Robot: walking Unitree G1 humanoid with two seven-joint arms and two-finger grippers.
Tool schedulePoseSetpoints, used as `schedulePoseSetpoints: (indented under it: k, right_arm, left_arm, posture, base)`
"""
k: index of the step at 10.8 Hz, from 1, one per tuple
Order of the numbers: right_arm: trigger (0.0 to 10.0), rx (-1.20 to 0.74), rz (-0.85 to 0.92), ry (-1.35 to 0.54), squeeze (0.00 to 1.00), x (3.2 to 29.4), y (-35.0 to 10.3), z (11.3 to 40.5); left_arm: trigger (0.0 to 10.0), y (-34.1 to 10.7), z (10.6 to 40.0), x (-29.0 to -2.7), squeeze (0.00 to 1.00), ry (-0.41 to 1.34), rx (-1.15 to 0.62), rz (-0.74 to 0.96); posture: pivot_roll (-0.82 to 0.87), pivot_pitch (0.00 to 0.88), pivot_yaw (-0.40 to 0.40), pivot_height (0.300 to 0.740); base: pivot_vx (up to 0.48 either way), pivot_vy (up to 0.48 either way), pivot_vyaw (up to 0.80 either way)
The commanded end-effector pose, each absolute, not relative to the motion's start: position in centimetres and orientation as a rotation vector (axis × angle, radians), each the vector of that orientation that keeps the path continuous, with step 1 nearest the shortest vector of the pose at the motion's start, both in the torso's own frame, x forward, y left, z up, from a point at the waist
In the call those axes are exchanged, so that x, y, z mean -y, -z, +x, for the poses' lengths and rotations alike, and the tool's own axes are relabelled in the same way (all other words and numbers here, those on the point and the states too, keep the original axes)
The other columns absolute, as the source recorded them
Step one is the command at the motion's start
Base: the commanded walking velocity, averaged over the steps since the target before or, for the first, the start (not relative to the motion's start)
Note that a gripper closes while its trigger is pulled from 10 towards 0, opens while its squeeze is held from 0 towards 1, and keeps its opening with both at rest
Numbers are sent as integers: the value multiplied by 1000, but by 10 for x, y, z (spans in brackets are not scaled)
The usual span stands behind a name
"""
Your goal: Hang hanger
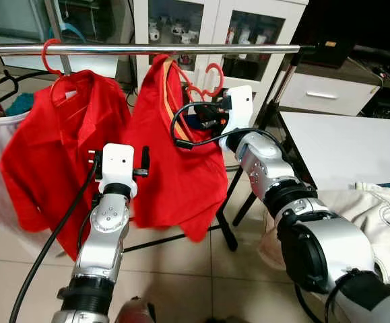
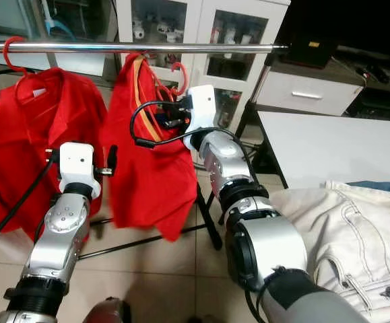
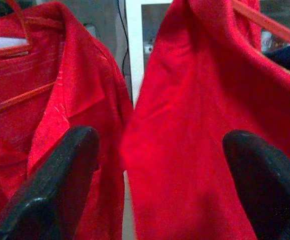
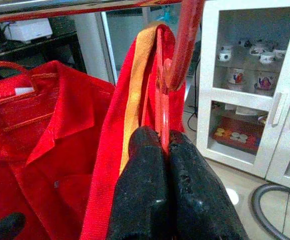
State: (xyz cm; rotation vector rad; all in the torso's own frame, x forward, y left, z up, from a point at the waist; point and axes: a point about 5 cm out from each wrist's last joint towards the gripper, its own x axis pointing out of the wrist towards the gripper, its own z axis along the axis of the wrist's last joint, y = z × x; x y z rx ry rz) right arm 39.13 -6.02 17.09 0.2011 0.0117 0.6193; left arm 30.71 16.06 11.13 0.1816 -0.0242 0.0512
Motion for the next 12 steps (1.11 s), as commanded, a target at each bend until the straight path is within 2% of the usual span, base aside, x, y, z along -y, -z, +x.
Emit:
schedulePoseSetpoints:
  k: [1, 2, 5, 6, 10, 12]
  right_arm:
    - [0, 38, 229, -588, 0, 71, -179, 394]
    - [0, 43, 236, -581, 0, 72, -178, 394]
    - [0, 56, 225, -576, 0, 75, -177, 394]
    - [0, 57, 215, -567, 0, 76, -176, 394]
    - [0, 53, 205, -566, 0, 77, -174, 393]
    - [0, 45, 189, -580, 0, 75, -173, 392]
  left_arm:
    - [10000, -114, 307, -154, 0, -29, 32, 177]
    - [10000, -114, 307, -154, 0, -30, 34, 182]
    - [10000, -113, 308, -153, 0, -33, 28, 179]
    - [10000, -113, 308, -152, 0, -29, 24, 188]
    - [10000, -112, 308, -153, 0, -34, 13, 197]
    - [10000, -112, 309, -155, 0, -46, 4, 200]
  posture:
    - [159, 61, -108, 740]
    - [159, 61, -108, 740]
    - [159, 61, -108, 740]
    - [152, 64, -102, 740]
    - [152, 64, -102, 740]
    - [150, 69, -103, 740]
  base:
    - [0, 409, -775]
    - [0, 0, -763]
    - [0, 0, 0]
    - [0, 0, 688]
    - [0, -423, 612]
    - [285, -383, 522]
